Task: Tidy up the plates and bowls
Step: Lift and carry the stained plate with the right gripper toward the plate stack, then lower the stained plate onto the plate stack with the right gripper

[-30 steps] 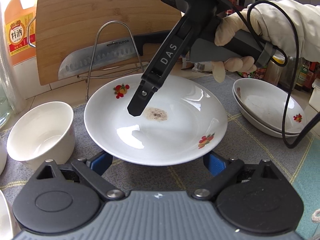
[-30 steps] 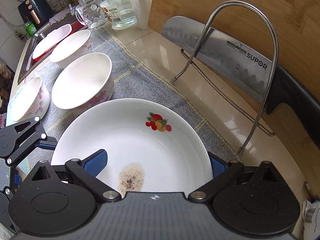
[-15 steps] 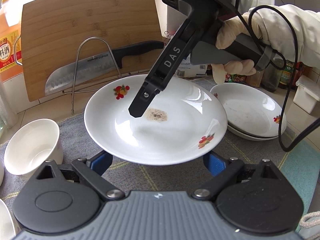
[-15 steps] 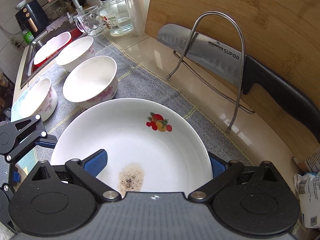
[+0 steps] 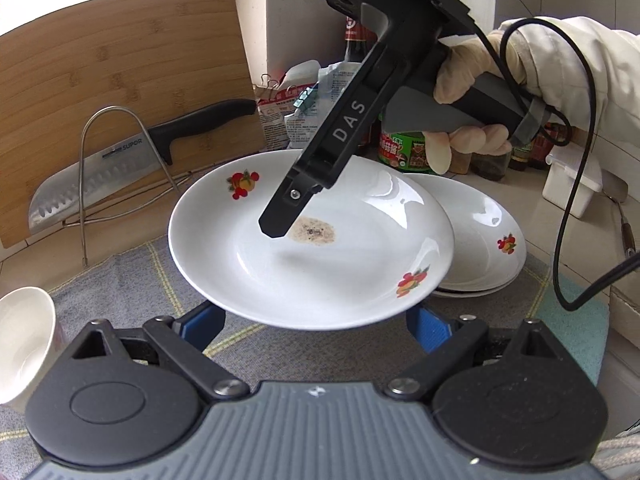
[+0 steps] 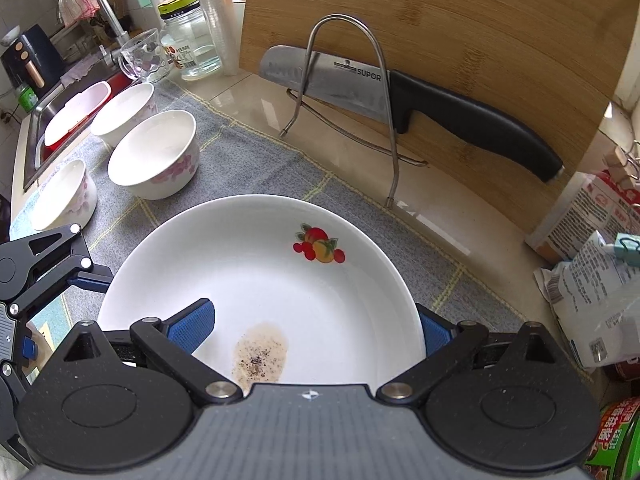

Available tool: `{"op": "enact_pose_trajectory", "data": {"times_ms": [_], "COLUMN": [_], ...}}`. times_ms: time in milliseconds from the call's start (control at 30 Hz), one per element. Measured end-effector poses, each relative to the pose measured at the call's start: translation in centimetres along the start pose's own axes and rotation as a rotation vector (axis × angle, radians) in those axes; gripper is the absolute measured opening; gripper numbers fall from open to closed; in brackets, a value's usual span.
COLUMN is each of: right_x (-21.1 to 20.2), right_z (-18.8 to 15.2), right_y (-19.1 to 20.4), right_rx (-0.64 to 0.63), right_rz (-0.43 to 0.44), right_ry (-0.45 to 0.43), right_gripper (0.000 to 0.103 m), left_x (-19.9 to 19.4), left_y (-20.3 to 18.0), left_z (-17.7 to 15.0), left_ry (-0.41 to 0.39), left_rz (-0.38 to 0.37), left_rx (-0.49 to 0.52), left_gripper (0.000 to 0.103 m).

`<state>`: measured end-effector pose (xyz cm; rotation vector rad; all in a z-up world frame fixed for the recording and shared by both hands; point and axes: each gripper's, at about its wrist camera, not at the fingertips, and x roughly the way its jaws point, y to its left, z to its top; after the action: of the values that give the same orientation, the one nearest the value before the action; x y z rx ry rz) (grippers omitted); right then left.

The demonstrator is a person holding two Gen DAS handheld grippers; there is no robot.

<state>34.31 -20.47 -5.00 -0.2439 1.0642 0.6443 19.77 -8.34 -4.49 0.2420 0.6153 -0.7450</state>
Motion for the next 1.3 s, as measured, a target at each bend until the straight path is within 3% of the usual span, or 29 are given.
{"op": "enact_pose_trajectory", "data": {"times_ms": [633,1300], "right_x": [-4.0,-4.1], "right_z": [-5.9,-10.0], "right_y": [-3.2,-5.5], "right_rx": [0.144,0.245], "right_rz": [-0.087,-0.092], "right_ry": [-0.034,-0.047], "right_gripper": [0.103,0.103], "left_x": [1.7,3.5], "left_y": [-3.7,-5.7], "left_z": [1.7,2.2], "left_ry": [0.008,0.052], "left_rz": [-0.126,-0.169], "left_rx": [0.095,0.14], "left_gripper": [0.096,0.097]}}
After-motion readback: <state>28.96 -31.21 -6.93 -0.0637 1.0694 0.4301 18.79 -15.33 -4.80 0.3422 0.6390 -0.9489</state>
